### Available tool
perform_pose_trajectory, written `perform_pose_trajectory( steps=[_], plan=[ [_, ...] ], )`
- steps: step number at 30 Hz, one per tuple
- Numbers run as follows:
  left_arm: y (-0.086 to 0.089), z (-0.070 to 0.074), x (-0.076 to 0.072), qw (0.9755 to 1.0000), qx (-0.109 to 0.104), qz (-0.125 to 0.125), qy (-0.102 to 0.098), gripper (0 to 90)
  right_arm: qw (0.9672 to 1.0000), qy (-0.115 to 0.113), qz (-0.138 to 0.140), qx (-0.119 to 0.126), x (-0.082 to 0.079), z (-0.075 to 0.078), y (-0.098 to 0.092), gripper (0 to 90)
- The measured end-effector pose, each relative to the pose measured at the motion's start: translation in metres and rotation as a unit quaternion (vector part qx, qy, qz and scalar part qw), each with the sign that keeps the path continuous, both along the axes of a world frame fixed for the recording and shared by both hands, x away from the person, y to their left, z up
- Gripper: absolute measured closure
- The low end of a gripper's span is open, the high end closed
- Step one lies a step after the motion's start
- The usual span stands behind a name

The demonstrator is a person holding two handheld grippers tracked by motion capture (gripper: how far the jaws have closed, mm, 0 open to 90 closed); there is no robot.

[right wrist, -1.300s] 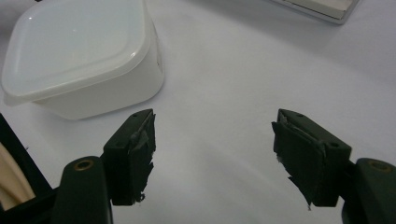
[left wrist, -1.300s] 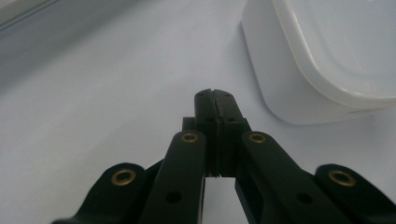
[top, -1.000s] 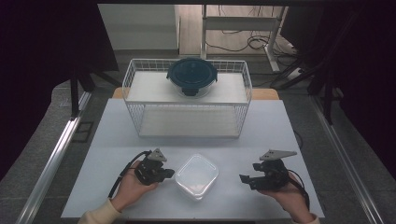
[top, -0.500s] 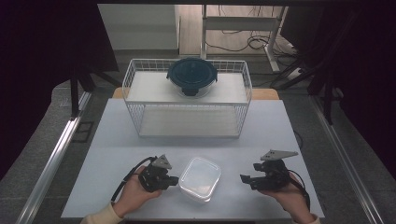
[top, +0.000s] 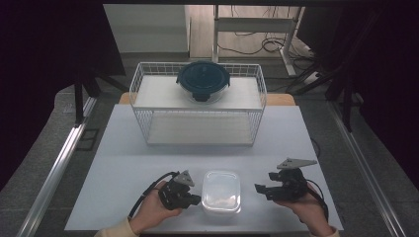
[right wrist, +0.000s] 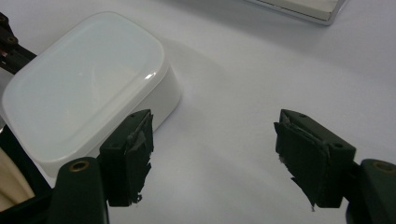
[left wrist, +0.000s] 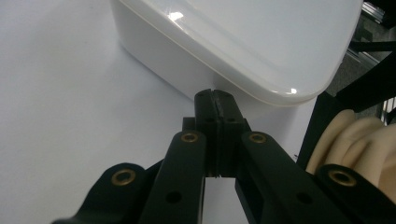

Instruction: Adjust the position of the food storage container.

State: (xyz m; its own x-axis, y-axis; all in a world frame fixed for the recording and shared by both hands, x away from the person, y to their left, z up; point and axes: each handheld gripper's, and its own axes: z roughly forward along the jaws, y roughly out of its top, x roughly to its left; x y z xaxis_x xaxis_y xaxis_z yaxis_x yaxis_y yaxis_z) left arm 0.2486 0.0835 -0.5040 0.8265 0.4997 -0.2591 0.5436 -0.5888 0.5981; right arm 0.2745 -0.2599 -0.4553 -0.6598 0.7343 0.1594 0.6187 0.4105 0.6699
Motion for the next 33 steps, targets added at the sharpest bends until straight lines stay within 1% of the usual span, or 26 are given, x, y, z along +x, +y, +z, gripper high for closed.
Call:
perform_pose_trajectory(
  steps=[3,5,7,10,12,15,16,17,18,20,21,22,23,24,25,29,33],
  plan=[
    [0.000,0.000,0.000,1.0000,-0.002,0.000,0.001,89.9,1.0000,0.000,-0.001,0.002,0.000,0.000,0.000,27.8],
    [0.001,0.001,0.000,1.0000,-0.002,0.003,-0.002,89.8,1.0000,-0.001,-0.002,0.003,0.000,0.000,0.000,27.8],
    [0.006,0.003,0.000,0.9999,-0.004,0.014,-0.008,89.8,1.0000,-0.002,-0.005,0.005,-0.001,0.001,0.000,27.8],
    [0.020,0.007,0.001,0.9993,-0.014,0.033,-0.014,89.8,0.9999,-0.003,-0.005,0.011,-0.001,0.002,0.000,27.8],
    [0.034,0.010,0.002,0.9980,-0.025,0.057,-0.014,89.8,0.9999,-0.004,-0.006,0.012,-0.001,0.002,-0.001,27.7],
    [0.052,0.014,0.003,0.9952,-0.045,0.086,-0.015,89.2,0.9998,-0.002,-0.009,0.017,0.000,0.001,-0.002,27.8],
    [0.057,0.014,0.002,0.9937,-0.054,0.098,-0.014,86.5,0.9998,-0.001,-0.010,0.019,0.000,0.001,-0.003,27.8],
    [0.062,0.015,0.002,0.9914,-0.064,0.113,-0.014,81.2,0.9997,-0.001,-0.011,0.020,0.000,0.000,-0.003,27.8],
    [0.065,0.015,0.001,0.9884,-0.071,0.133,-0.015,71.7,0.9997,0.000,-0.011,0.022,0.000,0.000,-0.003,27.8],
    [0.068,0.015,0.001,0.9836,-0.072,0.165,-0.014,47.6,0.9996,0.002,-0.013,0.027,0.001,0.000,-0.003,27.7],
    [0.070,0.014,0.001,0.9818,-0.077,0.173,-0.009,42.7,0.9994,0.004,-0.014,0.031,0.001,0.000,-0.003,27.6],
    [0.072,0.014,0.002,0.9802,-0.088,0.177,0.003,39.1,0.9993,0.007,-0.014,0.035,0.001,0.000,-0.003,27.4],
    [0.073,0.014,0.003,0.9791,-0.096,0.179,0.011,36.2,0.9991,0.010,-0.014,0.038,0.001,0.000,-0.002,27.1],
    [0.073,0.013,0.003,0.9780,-0.105,0.180,0.017,34.7,0.9989,0.013,-0.014,0.043,0.001,0.000,-0.002,26.7],
    [0.073,0.013,0.003,0.9776,-0.110,0.179,0.020,34.6,0.9987,0.017,-0.011,0.047,0.001,0.000,-0.001,26.6],
    [0.073,0.014,0.003,0.9761,-0.120,0.180,0.022,33.8,0.9977,0.024,-0.006,0.063,0.000,0.000,0.001,25.8],
    [0.076,0.014,0.002,0.9727,-0.135,0.187,0.025,33.3,0.9959,0.030,-0.012,0.085,0.001,-0.001,0.000,25.4]
  ],
)
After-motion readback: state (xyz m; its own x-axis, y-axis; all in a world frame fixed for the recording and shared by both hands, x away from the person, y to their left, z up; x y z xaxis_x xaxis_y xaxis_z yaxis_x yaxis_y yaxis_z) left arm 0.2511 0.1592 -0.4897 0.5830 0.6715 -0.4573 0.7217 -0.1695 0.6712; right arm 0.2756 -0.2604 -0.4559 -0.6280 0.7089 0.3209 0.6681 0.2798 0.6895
